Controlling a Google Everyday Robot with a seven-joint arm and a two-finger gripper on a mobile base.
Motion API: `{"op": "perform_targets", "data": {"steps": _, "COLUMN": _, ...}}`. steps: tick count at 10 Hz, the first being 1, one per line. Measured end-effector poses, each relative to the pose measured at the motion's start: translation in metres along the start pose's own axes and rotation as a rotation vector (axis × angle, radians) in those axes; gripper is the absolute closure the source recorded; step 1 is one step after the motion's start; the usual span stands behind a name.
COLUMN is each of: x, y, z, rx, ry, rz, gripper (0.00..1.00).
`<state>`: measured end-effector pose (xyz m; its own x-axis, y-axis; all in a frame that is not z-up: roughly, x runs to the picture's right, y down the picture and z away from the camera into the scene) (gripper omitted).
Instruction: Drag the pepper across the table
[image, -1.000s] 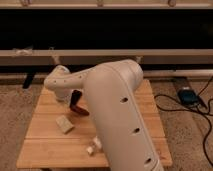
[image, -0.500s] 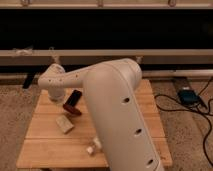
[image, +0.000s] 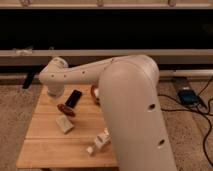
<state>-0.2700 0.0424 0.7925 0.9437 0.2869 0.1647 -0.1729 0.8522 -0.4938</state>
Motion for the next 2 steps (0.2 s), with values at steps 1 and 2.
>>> {"op": "perform_targets", "data": {"steps": 1, "x": -0.0001, "y": -0.0003, "z": -0.0021, "rx": 0.003, "ry": -0.004, "rz": 0.001, "gripper": 0.2}}
{"op": "perform_targets", "data": {"steps": 2, "x": -0.0019, "y": 0.0007, "z": -0.0019, "rx": 0.002, "ry": -0.004, "rz": -0.002, "gripper": 0.2}}
